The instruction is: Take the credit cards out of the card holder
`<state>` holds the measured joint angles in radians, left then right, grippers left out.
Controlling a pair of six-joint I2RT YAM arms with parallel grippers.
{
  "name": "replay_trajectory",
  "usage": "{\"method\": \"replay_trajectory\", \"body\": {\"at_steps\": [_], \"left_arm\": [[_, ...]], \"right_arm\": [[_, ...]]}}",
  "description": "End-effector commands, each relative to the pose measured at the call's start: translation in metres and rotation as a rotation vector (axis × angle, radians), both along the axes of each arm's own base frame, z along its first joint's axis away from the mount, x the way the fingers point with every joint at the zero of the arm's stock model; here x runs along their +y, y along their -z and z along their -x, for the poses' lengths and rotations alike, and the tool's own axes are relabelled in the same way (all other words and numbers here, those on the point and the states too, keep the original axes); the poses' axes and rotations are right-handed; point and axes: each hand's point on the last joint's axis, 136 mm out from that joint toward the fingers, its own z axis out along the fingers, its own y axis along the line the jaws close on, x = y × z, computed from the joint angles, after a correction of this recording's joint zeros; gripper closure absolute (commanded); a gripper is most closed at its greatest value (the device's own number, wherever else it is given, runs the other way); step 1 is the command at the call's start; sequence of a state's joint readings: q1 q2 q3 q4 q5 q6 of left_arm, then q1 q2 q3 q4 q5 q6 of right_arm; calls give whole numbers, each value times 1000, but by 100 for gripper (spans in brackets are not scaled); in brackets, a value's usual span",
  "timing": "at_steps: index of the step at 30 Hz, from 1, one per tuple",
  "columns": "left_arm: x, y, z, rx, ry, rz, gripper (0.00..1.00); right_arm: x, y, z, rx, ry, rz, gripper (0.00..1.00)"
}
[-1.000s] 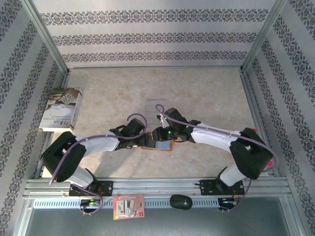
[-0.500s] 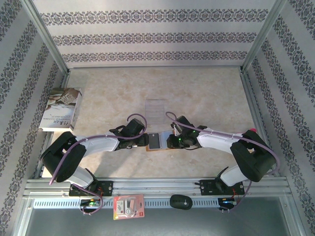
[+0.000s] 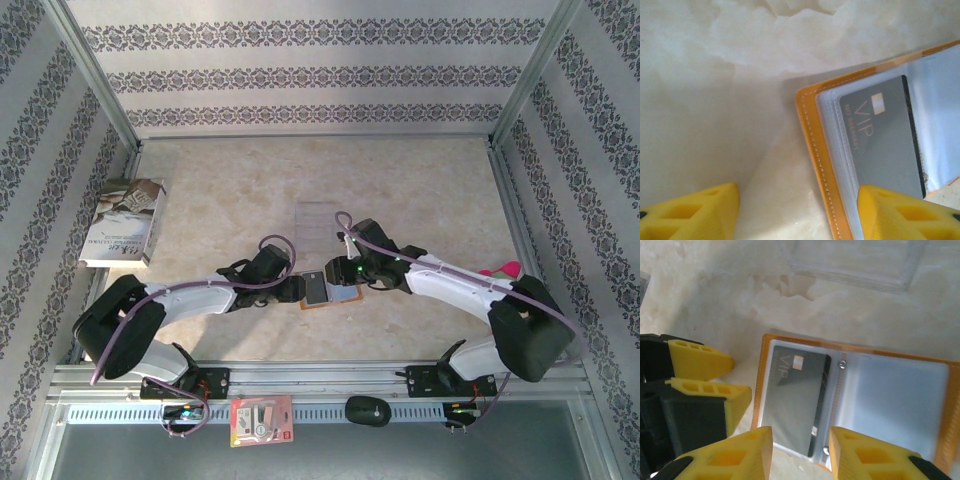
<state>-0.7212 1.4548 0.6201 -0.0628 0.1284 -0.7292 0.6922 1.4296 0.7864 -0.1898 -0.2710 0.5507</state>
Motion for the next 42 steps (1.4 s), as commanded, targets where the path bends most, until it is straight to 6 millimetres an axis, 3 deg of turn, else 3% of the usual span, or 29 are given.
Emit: {"method": "replay_trajectory", "body": {"at_steps": [1,8,12,17,21,26,42], "left_arm": [[-18,-3,-2,-24,72,-14,38],[-10,27,-1,26,81,-130,40],[-9,38,-1,47,75,-150,39],[-3,49,0,68,71,-187,39],[0,54,0,78,67,-194,39],[0,59,0,91,67,-195,39],[-1,62,3,103,68,-180,40]], "right_arm": [[7,6,-6,-2,-9,21,65],[4,17,-11,-109,-64,231,53],[-1,25,-13,-138,-58,274,53],[11,28,-10,-141,-107,215,58],[21,34,-5,-48,-107,112,71],[20,37,-7,50,-58,3,72],[20,60,2,204,-25,-84,82]]}}
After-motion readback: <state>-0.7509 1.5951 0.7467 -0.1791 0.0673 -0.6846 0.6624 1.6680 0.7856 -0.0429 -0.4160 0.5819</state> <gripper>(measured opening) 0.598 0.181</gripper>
